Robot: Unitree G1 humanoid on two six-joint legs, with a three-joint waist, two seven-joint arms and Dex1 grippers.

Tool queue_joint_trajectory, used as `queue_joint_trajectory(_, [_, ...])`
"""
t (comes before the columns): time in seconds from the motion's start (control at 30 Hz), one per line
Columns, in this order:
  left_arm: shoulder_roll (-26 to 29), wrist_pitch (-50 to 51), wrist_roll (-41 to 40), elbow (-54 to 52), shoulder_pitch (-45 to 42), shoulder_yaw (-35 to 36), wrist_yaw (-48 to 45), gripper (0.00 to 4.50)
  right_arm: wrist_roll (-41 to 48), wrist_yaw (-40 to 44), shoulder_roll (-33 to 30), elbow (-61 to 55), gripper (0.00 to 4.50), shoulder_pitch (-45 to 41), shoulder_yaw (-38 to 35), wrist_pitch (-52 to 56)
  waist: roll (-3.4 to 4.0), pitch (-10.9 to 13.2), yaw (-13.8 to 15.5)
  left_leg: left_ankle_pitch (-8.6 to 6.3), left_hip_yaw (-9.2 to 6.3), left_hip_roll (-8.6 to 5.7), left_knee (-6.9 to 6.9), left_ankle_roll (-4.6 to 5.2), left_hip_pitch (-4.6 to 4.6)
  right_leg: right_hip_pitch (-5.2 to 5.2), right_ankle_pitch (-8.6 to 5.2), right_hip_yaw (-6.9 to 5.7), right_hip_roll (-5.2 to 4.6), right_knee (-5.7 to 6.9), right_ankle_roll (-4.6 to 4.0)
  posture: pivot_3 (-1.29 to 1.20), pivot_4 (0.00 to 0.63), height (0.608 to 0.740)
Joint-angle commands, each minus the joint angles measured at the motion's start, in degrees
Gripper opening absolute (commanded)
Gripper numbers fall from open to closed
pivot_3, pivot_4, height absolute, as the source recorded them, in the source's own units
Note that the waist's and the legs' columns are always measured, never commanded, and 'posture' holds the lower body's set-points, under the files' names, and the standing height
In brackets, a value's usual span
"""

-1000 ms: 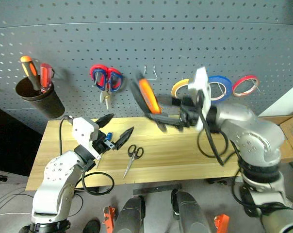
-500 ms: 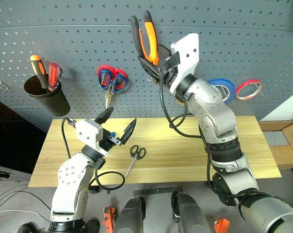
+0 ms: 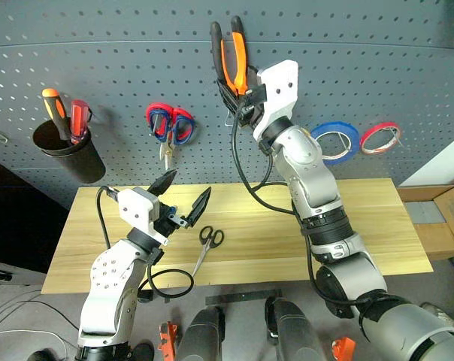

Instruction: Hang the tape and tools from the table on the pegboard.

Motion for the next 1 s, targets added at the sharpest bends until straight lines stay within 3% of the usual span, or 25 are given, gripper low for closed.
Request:
queue_joint_trajectory(0.03, [0.3,-0.4,-0.7,-2.3,0.2,0.4,0.3,4.45,-0.7,-1.1,1.3,1.2,2.41,-2.4,-1.0,-5.5,0.01,-0.1,0.0,0.00,0.00,0.01,0.00,0.00,0.01,0.00,0.01,0.00,0.01,0.01,-0.01,0.01,0.167,0.740])
queue_joint_trajectory(0.27, [0.4,0.4,-1.0,-2.7,0.8,0.5,0.7,4.45,-4.5,-2.4,1.4,8.4,2.41,0.6,0.6,-11.1,0.03,-1.1,0.0,0.00,0.01,0.00,0.00,0.00,0.10,0.08,0.01,0.02,0.04,0.01,-0.01,0.02,0.167,0.740])
queue_joint_trajectory(0.53, [0.7,0.3,-0.6,-2.1,0.7,0.6,0.6,4.45,-5.9,-3.4,2.2,8.7,2.41,3.6,0.5,-10.0,0.02,-1.2,0.0,0.00,0.02,0.00,0.00,0.00,0.17,0.12,0.02,0.07,0.05,0.05,-0.03,0.01,0.169,0.740])
queue_joint_trajectory(0.73, [1.0,0.9,-0.4,-1.6,0.0,0.1,0.2,4.45,-5.7,-3.0,2.4,7.9,4.44,3.6,-0.1,-9.0,0.04,-1.3,0.0,0.00,0.02,0.00,0.01,0.00,0.18,0.13,0.04,0.08,0.06,0.05,-0.07,0.00,0.175,0.740])
queue_joint_trajectory(1.0, [2.6,7.9,-3.1,1.0,1.9,-0.4,-1.5,4.45,-5.8,-0.8,1.1,-2.9,4.48,8.9,1.5,1.0,0.05,-1.4,-0.1,-0.01,0.01,0.01,0.05,0.04,0.29,0.26,0.07,0.07,0.07,0.04,-0.11,-0.03,0.203,0.740])
